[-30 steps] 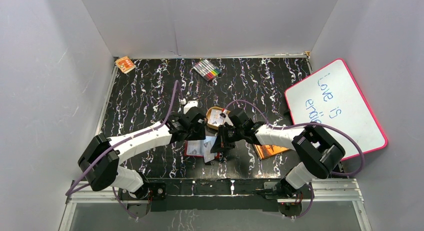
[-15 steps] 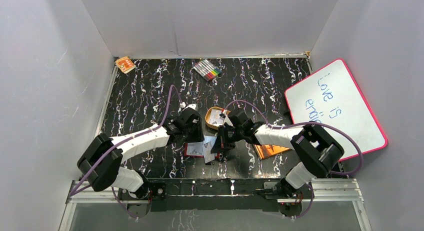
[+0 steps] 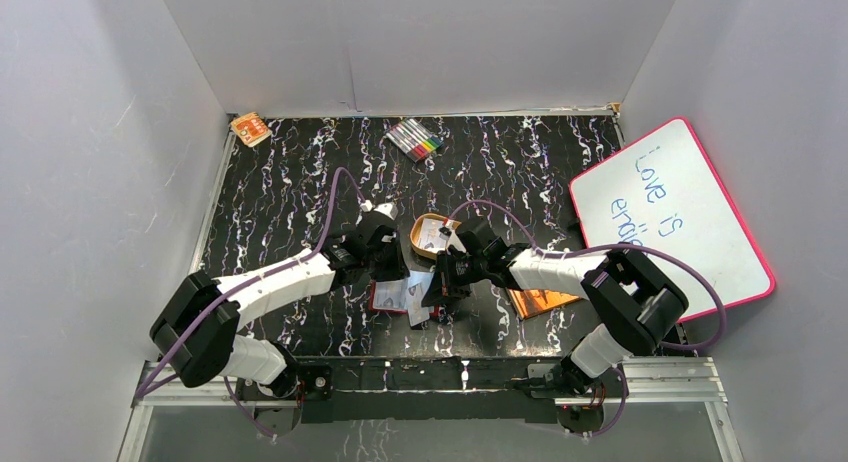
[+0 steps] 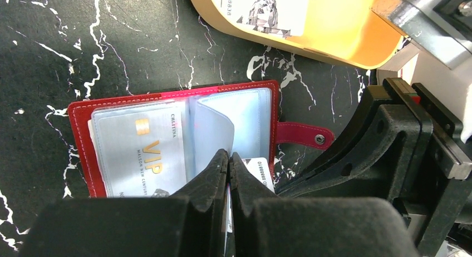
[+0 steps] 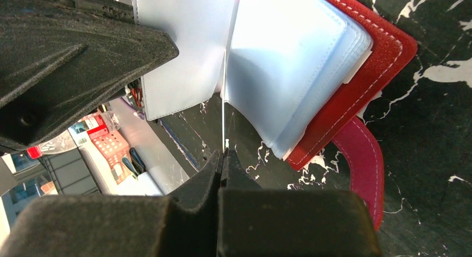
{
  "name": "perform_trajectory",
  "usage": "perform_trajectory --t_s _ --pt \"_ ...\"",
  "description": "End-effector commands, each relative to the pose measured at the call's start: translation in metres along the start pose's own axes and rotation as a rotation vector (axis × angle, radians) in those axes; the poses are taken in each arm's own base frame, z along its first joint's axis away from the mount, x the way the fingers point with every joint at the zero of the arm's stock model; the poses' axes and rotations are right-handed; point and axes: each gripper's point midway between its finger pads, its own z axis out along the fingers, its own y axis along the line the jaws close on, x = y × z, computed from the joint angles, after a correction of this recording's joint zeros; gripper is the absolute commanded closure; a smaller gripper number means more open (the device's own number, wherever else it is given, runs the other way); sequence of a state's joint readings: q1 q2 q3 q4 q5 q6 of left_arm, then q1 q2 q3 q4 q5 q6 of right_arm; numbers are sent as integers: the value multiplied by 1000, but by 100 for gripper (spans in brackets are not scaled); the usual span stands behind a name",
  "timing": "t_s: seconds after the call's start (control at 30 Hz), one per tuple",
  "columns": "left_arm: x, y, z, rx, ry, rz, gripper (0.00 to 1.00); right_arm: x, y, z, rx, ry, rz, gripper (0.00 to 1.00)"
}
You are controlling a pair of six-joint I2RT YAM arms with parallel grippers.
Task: Put the credit cards into the card holder
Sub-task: Turn over the card slot in the card holder.
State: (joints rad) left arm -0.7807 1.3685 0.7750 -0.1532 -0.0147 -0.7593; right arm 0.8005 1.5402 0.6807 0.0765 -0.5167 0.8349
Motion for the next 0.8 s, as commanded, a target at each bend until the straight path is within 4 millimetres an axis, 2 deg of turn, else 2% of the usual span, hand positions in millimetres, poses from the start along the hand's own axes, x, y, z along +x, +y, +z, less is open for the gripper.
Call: perform_trajectory --t_s 0.0,0.33,0.63,0.7,0.77 --pt "-3 -3 -8 21 -10 -8 100 -5 3 0 -1 -16 -20 100" --pt "2 51 -15 -247 -29 -6 100 -7 2 -3 21 -30 -18 100" --pt "3 86 -22 -397 -69 6 100 -10 8 -5 7 -36 -32 100" --pt "4 92 -21 -422 -67 12 96 -10 10 -5 5 -33 -36 100" --pt "9 96 -22 -431 -59 12 81 -12 13 -6 -2 -35 -43 100"
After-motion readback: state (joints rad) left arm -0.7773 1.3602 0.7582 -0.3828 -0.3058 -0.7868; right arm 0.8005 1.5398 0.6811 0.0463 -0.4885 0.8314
